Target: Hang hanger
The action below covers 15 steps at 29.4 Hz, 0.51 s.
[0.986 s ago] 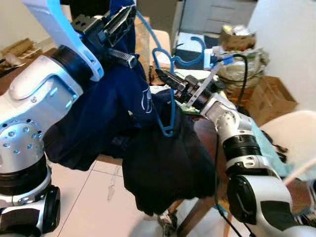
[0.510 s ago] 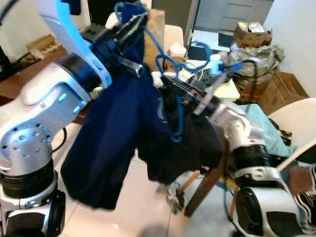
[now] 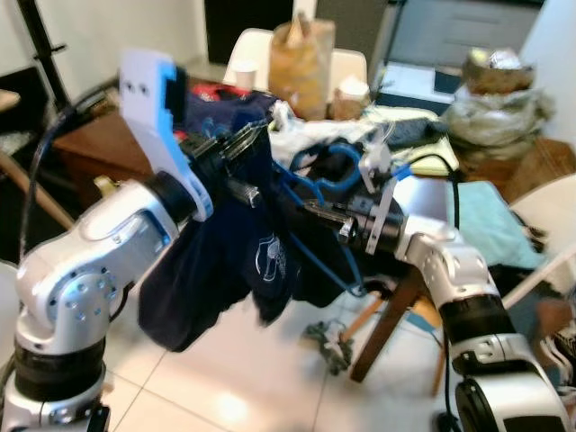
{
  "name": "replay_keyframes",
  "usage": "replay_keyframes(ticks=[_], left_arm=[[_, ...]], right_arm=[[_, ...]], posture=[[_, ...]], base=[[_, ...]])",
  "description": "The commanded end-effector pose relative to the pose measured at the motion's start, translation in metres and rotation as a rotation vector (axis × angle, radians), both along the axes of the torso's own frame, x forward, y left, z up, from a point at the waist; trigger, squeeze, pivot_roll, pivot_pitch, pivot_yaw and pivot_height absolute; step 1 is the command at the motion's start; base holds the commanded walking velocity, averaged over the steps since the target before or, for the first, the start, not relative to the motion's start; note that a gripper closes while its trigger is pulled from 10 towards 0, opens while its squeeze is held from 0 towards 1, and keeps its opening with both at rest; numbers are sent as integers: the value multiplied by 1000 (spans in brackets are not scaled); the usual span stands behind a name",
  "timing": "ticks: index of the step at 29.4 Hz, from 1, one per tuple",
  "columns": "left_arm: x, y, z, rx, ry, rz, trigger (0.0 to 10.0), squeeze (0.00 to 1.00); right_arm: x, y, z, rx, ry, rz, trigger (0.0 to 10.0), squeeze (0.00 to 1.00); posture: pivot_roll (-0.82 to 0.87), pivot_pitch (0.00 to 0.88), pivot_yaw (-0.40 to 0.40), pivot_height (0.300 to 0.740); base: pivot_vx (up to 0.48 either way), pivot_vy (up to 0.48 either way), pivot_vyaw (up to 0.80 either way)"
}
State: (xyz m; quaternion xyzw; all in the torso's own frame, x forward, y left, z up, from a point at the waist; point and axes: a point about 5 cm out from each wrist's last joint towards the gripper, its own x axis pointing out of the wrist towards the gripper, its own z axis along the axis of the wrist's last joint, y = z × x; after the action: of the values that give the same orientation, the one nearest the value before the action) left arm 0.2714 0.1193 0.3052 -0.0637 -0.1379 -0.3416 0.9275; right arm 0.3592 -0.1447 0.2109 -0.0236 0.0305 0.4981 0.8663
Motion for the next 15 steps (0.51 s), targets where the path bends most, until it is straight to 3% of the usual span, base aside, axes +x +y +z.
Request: replay_keyframes(ticks=[1,2,10,12,14,15], left_arm=[[2,0,-10,53,12,19,10000,0],[3,2,-25,92,47,42,10000,0],[4,7,-44,129,90,86,10000,0],[5,17,-61,180,116,148,10000,0],[5,17,-61,180,116,148,10000,0],[5,20,-67,204,120,168,10000,0]], right_arm=[[0,-2,-8,-65,8,-17,10000,0],[1,-6,-17,-130,24,-54,10000,0],[5,-17,-31,-229,54,-160,10000,0],[10,-27,-50,-303,127,-302,10000,0],[10,-27,-50,-303,127,-302,10000,0],[10,-31,-60,-337,166,-347,10000,0]], posture=[[69,0,-83,740],[66,0,-84,740],[62,0,-89,740],[58,0,-93,740],[58,0,-93,740],[57,0,-94,740]], base=[[0,0,0],[0,0,0],[0,0,0],[0,0,0],[0,0,0],[0,0,-763]])
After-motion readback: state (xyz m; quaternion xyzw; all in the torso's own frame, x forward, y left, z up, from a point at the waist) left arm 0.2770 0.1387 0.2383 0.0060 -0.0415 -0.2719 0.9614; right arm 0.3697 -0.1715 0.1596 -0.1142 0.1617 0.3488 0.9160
